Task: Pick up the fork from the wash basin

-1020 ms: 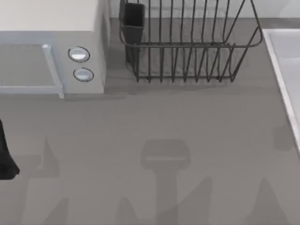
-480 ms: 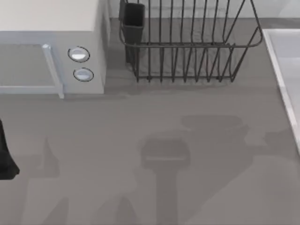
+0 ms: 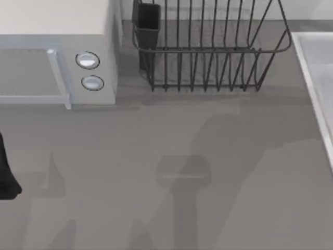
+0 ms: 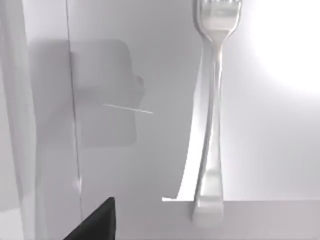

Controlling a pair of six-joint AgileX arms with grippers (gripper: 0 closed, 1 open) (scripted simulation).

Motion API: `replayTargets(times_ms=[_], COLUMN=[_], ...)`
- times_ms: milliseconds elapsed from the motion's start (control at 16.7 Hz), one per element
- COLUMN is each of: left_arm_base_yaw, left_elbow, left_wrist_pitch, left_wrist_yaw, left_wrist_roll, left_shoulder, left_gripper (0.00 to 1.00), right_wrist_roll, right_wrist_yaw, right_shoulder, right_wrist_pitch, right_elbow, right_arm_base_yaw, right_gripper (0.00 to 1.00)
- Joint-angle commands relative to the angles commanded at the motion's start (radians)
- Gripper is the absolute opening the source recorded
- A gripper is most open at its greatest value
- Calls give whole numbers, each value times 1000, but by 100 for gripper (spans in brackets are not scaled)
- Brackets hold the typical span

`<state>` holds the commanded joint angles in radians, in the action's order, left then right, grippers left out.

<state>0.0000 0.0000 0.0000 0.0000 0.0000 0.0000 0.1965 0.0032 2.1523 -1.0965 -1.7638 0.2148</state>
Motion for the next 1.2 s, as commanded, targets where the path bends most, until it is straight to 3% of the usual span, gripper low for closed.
replayTargets(times_ms=[240, 660, 1200], left_arm_base_yaw=[0, 0, 0], left_elbow=[0, 0, 0], left_wrist_pitch=[0, 0, 0], left_wrist_yaw=[0, 0, 0], left_wrist_roll=[0, 0, 0], left_shoulder=[0, 0, 0], left_gripper=[100, 100, 100], right_wrist_roll=[11, 10, 7], right_wrist_yaw=[1, 1, 3], right_shoulder=[121, 133, 335], right_wrist_pitch=[-62, -47, 342], right_elbow=[-100, -92, 82], right_arm_base_yaw=[13, 8, 11], right_gripper=[100, 100, 100])
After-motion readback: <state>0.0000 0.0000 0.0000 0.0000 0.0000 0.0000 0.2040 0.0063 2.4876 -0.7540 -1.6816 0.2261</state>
